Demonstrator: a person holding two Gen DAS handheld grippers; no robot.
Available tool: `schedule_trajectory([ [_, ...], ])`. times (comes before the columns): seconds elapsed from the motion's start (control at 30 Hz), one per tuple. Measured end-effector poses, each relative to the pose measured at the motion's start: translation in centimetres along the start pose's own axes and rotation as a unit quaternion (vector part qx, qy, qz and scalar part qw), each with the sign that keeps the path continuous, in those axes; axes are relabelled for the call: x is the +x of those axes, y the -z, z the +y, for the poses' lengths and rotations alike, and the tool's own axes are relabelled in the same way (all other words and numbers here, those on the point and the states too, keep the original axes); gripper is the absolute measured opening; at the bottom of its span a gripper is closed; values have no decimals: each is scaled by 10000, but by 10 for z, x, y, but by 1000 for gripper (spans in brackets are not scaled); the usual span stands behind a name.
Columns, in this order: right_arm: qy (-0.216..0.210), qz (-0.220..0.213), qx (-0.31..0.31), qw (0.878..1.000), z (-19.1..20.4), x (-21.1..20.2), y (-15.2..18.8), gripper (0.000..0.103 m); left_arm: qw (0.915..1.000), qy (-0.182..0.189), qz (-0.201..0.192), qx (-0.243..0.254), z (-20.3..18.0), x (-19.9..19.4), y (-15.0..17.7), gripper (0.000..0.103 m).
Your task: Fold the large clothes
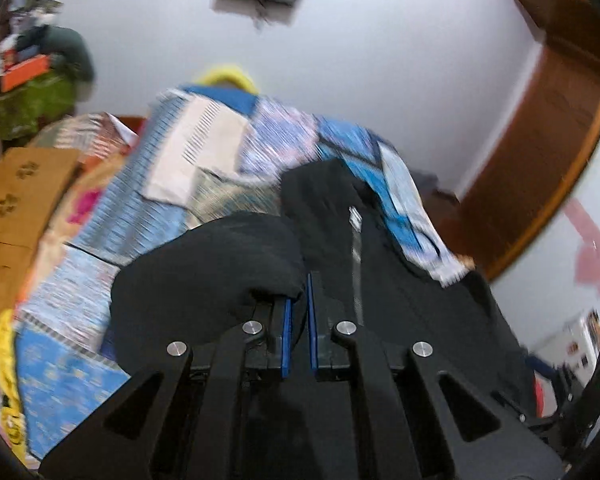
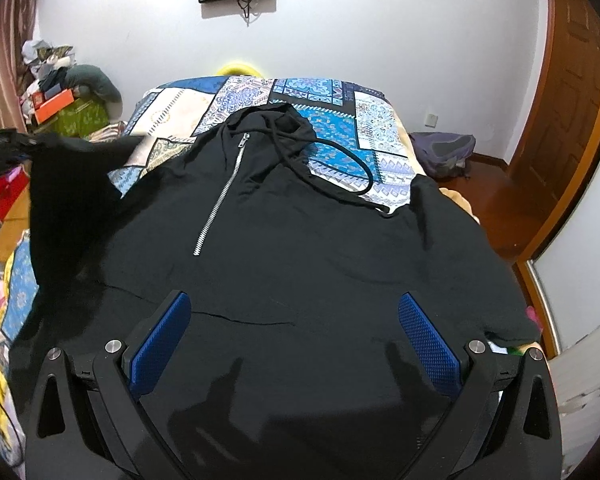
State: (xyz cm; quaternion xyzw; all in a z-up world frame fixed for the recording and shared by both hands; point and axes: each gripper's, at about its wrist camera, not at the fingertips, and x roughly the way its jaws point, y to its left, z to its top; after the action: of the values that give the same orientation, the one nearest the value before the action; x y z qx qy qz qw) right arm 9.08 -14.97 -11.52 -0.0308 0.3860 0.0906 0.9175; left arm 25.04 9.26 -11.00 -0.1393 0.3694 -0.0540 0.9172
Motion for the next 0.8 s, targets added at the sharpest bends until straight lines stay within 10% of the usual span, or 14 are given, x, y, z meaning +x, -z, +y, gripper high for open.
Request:
schedule_trajectory([
  [0.4,54,194,42,9998,-22,8,10,103,9833,-237,1407,1132,-72,66,88,7],
  [0.57,64,248,25,9997,-23,8,14,103,9792,-94,1776,978,-69,67,108,48],
  [0.8,-6,131,-209,9997,-9,2,4,103,9800,-235,1659,1074,-60,36,102,50],
])
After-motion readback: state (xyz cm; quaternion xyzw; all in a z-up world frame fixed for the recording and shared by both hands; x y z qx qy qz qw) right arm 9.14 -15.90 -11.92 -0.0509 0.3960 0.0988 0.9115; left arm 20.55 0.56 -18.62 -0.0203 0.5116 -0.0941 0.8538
